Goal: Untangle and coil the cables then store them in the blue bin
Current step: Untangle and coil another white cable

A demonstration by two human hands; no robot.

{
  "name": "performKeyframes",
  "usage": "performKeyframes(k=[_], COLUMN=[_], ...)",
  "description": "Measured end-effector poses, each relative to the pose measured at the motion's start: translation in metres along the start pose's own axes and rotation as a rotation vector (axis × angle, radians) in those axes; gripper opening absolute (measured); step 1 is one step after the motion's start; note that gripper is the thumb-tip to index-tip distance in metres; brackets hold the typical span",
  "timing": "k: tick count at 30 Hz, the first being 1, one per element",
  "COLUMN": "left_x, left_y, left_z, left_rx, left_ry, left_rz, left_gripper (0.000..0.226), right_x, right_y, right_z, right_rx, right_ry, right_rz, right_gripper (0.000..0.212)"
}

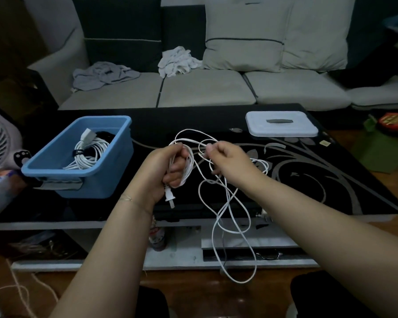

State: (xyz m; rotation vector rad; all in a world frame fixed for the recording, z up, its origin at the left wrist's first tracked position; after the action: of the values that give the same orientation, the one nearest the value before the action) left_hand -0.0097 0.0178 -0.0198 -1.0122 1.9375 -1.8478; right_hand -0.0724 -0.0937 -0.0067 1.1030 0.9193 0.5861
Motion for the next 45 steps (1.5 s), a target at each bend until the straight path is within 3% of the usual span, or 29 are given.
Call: performKeyframes(k=[4, 7, 12, 15, 18, 22, 27, 33, 42, 45], left_x=[0.016, 0.03, 0.038, 0.035, 0.026, 0.018, 0.001, -0.007, 0.022, 0.026], left_y=[0.008, 0.008, 0.006, 0.006, 0.01, 0.006, 0.003, -0.007, -0.012, -0.009], left_z=[-0.009, -0.015, -0.013, -0.009, -0.004, -0.001, -0.001, -0.007, -0.016, -0.016], left_rx=[-0.09, -0.123, -0.121, -0.105, -0.096, -0.036, 0.077, 0.223, 0.287, 0.314], left_ry=[0.152, 0.248, 0.315, 0.217, 0.126, 0.038, -0.159, -0.308, -0.255, -0.292], left_rz=[-0.005, -0.139, -0.39, -0.511, -0.674, -0.718, -0.535, -0.085, 0.42, 0.833], left_gripper=[0.028, 0.029, 0.052, 0.046, 0.047, 0.044, 0.034, 0.027, 0.031, 0.034], right_x=[-0.031, -0.042, -0.024, -0.012, 0.001, 0.02, 0.034, 0.038, 0.034, 0.028], right_y=[0.006, -0.014, -0.038, -0.038, -0.036, -0.025, -0.01, -0.004, 0.011, 0.013], right_z=[-0.013, -0.018, -0.021, -0.02, -0.023, -0.039, -0.056, -0.063, -0.069, -0.066], right_rx=[-0.02, 0.038, 0.164, 0.158, 0.096, 0.021, -0.146, -0.237, -0.38, -0.319], right_ry=[-0.114, -0.184, -0.105, -0.063, 0.002, 0.135, 0.244, 0.331, 0.301, 0.285], right_rz=[0.015, 0.043, 0.084, 0.012, -0.23, -0.441, -0.623, -0.594, -0.767, -0.654], right_gripper=[0.031, 0.044, 0.052, 0.047, 0.043, 0.038, 0.034, 0.021, 0.021, 0.021])
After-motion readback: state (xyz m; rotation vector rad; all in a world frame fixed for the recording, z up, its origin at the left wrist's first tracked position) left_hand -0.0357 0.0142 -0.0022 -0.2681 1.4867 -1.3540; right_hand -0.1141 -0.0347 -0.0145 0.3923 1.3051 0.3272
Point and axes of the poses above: each hand's wrist, its own z-axis towards the middle knuckle, its own x-axis out of the palm, y = z × x, the point moved 10 cm from there along z, towards the middle knuckle, and after that the axes turned 2 degrees about -y, right-handed, at the moved point
